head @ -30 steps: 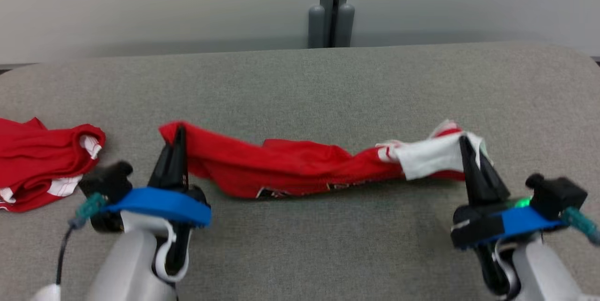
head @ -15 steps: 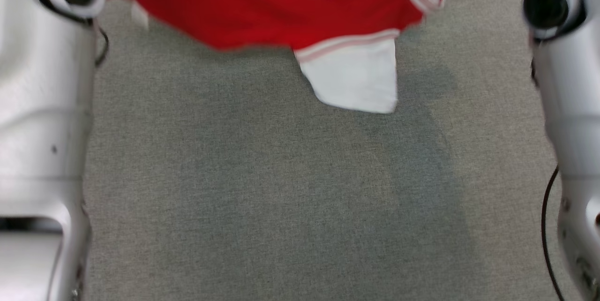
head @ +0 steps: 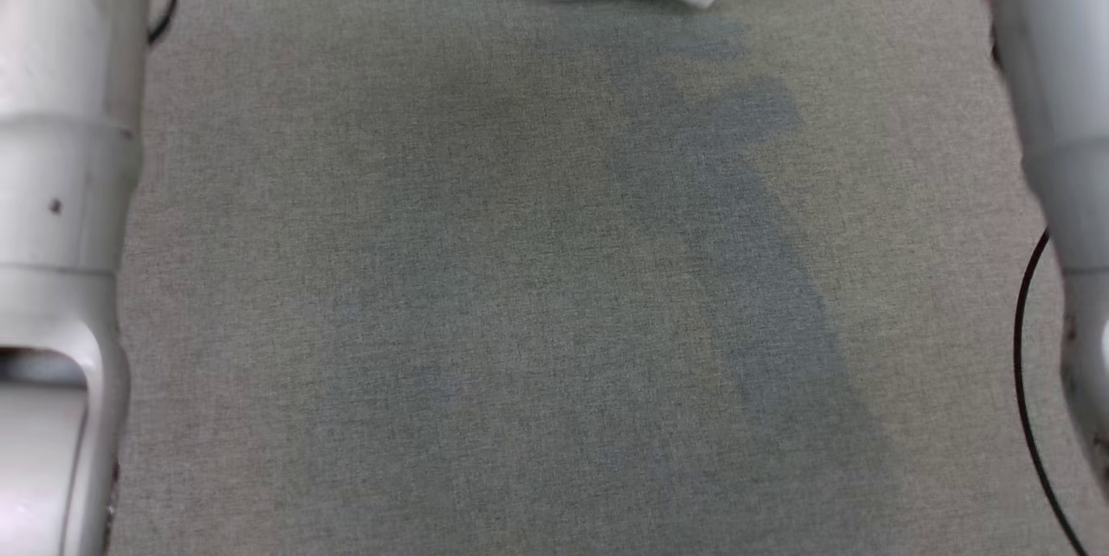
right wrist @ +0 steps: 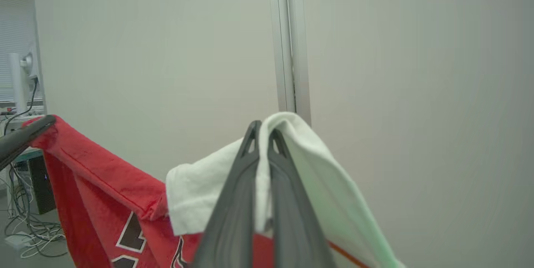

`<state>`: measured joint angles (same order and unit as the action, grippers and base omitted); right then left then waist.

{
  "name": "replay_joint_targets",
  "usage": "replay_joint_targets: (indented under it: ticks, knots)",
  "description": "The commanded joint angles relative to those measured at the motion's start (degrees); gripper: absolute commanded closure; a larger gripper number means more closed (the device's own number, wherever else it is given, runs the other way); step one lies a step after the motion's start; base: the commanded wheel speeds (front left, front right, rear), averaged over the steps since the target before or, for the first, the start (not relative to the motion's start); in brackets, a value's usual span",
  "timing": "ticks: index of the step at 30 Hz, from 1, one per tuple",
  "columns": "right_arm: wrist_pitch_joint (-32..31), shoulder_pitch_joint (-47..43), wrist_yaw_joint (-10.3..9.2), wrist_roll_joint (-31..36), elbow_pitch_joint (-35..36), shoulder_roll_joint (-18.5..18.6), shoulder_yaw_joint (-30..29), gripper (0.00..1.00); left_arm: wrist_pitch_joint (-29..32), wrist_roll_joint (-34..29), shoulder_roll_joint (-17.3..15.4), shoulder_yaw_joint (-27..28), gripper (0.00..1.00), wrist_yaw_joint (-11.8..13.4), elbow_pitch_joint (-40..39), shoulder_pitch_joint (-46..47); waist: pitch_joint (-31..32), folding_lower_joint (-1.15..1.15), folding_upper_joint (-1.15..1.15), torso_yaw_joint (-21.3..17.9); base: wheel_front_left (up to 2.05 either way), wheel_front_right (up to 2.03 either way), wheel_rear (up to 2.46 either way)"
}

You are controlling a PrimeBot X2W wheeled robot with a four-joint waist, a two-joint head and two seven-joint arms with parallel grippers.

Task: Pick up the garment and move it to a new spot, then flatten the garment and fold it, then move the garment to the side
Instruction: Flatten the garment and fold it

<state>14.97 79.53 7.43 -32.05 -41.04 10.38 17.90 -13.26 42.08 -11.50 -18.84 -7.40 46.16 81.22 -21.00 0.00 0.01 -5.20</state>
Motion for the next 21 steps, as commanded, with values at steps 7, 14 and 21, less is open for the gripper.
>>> replay_joint_targets:
  ticks: [7,14,21]
  knots:
    - [0.27,-17.56,0.12,-0.96,5.74,0.04,0.87,1.00,-1.82,4.64,-1.29,-1.74,1.00,-0.10,-2.02,-16.87,2.53,0.00,-0.01,0.42,0.00,0.00,0.00]
    - [0.24,-37.69,0.12,-3.24,12.44,0.96,-0.79,1.00,-1.96,3.76,-0.99,1.80,1.00,0.04,-8.97,-37.37,6.03,0.00,-0.01,1.25,0.00,0.00,0.00]
    - [0.25,-59.31,0.12,-4.41,20.42,1.22,-3.05,1.00,-1.98,0.32,1.46,5.45,1.00,1.07,-16.95,-56.81,8.99,0.00,-0.01,2.61,0.00,0.00,0.00]
